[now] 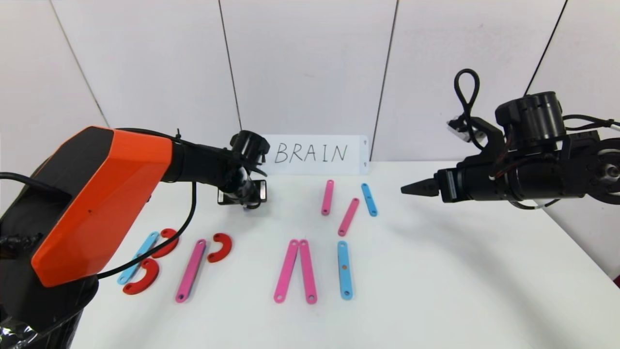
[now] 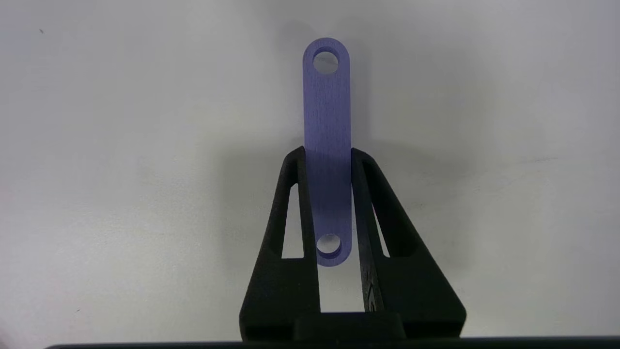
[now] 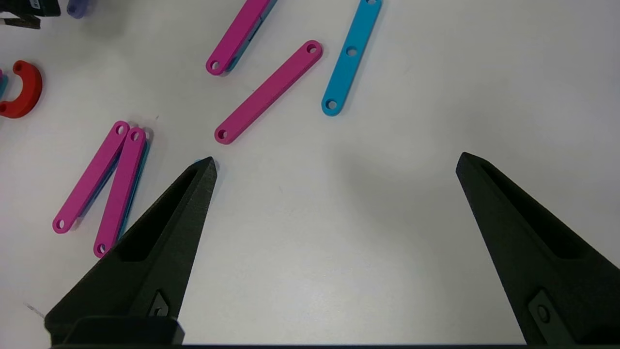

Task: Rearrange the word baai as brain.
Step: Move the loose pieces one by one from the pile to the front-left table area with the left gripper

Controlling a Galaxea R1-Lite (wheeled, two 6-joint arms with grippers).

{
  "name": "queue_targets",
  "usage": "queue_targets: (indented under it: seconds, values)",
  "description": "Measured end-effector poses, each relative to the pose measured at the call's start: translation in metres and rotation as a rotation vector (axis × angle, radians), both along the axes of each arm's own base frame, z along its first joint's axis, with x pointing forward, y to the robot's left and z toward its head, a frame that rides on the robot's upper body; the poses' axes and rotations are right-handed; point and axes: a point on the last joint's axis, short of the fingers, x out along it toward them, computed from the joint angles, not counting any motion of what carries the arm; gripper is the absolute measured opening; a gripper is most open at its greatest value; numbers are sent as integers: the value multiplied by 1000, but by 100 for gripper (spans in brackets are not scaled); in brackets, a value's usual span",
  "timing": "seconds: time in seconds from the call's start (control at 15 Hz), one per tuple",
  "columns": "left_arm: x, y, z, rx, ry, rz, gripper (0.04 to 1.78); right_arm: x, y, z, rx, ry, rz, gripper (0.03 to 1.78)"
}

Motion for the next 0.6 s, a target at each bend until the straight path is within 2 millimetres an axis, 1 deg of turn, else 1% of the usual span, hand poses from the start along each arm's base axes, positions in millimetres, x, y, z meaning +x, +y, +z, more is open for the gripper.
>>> queue_targets:
  seconds: [0.2,0.33,0.47,0.6]
  values:
    - [-7,3,15,-24,-22,20,27,0,0,0,0,1,0,174]
    - [-15,5,25,-36,-29,27,27,0,0,0,0,1,1,174]
    - [-27,8,33,-58,-29,47,27,0,1,-1,0,2,4,174]
    - [-44,11,40,-82,-4,74,27,-1,1,-1,-1,2,4,174]
